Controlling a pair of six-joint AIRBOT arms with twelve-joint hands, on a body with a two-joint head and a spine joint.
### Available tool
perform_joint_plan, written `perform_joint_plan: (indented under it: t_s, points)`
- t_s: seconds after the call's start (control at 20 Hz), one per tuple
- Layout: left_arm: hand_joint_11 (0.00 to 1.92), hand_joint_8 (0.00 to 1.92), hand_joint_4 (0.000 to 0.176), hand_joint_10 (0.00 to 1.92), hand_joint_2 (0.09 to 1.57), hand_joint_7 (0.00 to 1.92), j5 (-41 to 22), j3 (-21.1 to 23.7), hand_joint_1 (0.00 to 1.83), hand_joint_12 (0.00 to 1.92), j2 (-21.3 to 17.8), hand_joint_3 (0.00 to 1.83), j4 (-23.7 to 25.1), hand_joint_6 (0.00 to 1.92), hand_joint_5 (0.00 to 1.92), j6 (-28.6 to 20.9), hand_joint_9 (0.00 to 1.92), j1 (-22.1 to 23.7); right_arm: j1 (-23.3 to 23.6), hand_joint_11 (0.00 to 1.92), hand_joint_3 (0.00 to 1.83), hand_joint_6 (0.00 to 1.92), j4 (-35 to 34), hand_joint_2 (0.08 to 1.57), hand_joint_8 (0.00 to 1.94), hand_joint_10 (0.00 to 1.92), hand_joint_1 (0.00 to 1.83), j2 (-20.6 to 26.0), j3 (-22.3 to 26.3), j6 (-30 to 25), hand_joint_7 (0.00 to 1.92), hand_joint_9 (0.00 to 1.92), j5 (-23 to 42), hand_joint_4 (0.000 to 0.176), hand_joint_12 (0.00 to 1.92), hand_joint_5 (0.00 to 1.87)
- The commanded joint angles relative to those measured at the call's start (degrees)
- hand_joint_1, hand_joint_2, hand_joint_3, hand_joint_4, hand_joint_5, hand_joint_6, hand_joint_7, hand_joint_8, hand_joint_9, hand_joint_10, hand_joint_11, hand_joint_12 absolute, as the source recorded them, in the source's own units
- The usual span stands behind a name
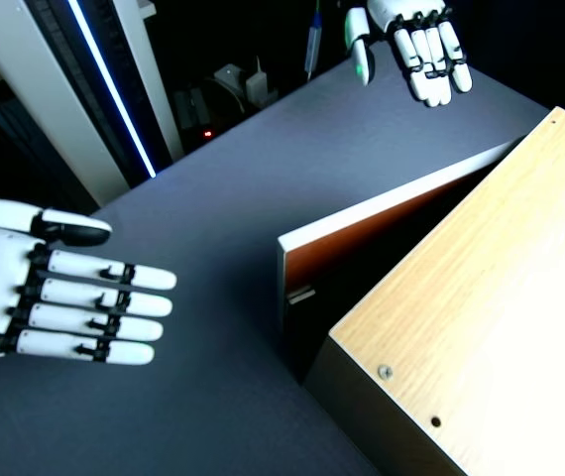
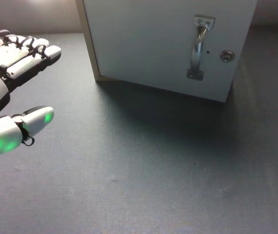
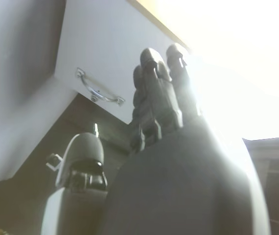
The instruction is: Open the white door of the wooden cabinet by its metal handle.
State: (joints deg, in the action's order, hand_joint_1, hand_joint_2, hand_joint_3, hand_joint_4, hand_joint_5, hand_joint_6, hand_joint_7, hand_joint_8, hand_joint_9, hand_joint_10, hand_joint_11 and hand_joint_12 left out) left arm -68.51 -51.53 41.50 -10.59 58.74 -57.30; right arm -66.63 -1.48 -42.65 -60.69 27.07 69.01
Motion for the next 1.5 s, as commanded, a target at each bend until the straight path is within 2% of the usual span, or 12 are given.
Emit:
perform_joint_plan:
  t_s: [0.0,0.25,0.4,0.5,0.6,0.75,0.9,1.15,1.35,1.45]
  points:
    - [0.0,0.0,0.0,0.01,1.4,0.06,-6.99,-0.07,0.0,0.27,-0.01,0.02,-0.5,0.0,0.08,0.21,0.07,0.48,0.79,0.04,0.01,0.0,-1.87,1.42,0.0,0.0,0.22,-0.01,-0.01,0.12,0.0,0.0,6.39,0.0,0.08,0.04]
    - [0.0,0.0,0.0,0.0,1.44,0.05,-6.91,-0.09,0.0,0.24,0.05,0.01,-0.54,0.0,0.07,0.21,0.05,0.44,1.77,0.0,0.0,0.0,-1.84,1.41,0.0,0.0,0.11,-0.77,-1.19,0.57,0.0,0.0,4.63,0.0,0.0,0.0]
    - [0.0,0.0,0.0,0.0,1.41,0.04,-6.83,-0.24,0.0,0.2,0.34,0.0,-0.66,0.0,0.06,0.21,0.04,0.41,6.64,0.0,0.0,0.0,-1.17,1.39,0.0,0.0,0.0,-1.99,-2.21,4.67,0.0,0.0,0.05,0.0,0.0,0.0]
    - [0.0,0.0,0.0,0.0,1.52,0.03,-6.62,-0.23,0.0,0.13,0.31,0.03,-0.67,0.0,0.07,0.19,0.02,-0.09,11.0,0.0,0.0,0.0,0.59,1.41,0.0,0.0,0.0,-3.81,-3.81,5.97,0.0,0.0,-3.96,0.0,0.0,0.0]
    - [0.01,0.0,0.0,0.0,1.56,0.02,-6.59,-0.24,0.0,0.1,0.27,0.03,-0.73,0.0,0.06,0.18,0.01,-0.35,13.4,0.0,0.02,0.0,1.91,1.45,0.0,0.0,0.0,-5.21,-5.1,5.97,0.0,0.0,-6.41,0.0,0.0,0.0]
    - [0.01,0.0,0.0,0.0,1.57,0.02,-6.54,-0.25,0.0,0.1,0.27,0.03,-0.73,0.0,0.05,0.06,0.01,-0.43,16.34,0.0,0.02,0.0,2.95,1.46,0.0,0.0,0.0,-7.23,-7.2,5.97,0.0,0.0,-9.64,0.0,0.0,0.0]
    - [0.02,0.0,0.0,0.0,1.57,0.02,-6.49,-0.25,0.0,0.11,0.27,0.04,-0.71,0.0,0.06,-0.01,0.02,-0.52,17.51,0.0,0.0,0.0,2.96,1.42,0.0,0.0,0.0,-7.87,-8.3,5.97,0.0,0.0,-11.14,0.0,0.0,0.0]
    - [0.01,0.0,0.0,0.0,1.56,0.03,-6.32,-0.3,0.0,0.11,0.32,0.02,-0.7,0.0,0.06,-0.12,0.02,-0.91,21.22,0.0,0.01,0.0,4.39,1.51,0.0,0.0,0.04,-9.63,-10.87,5.97,0.0,0.0,-15.26,0.0,0.0,0.0]
    - [0.02,0.0,0.0,0.0,1.57,0.03,-6.24,-0.3,0.0,0.12,0.3,0.03,-0.7,0.0,0.06,-0.31,0.03,-1.07,23.98,0.0,0.0,0.0,4.99,1.32,0.0,0.0,0.0,-11.39,-12.45,5.97,0.0,0.0,-16.44,0.0,0.0,0.0]
    - [0.02,0.0,0.0,0.0,1.57,0.03,-6.23,-0.3,0.0,0.12,0.34,0.03,-0.67,0.0,0.06,-0.36,0.03,-1.05,25.07,0.0,0.0,0.0,5.45,1.29,0.0,0.0,0.0,-11.98,-12.97,5.97,0.0,0.0,-17.26,0.0,0.0,0.0]
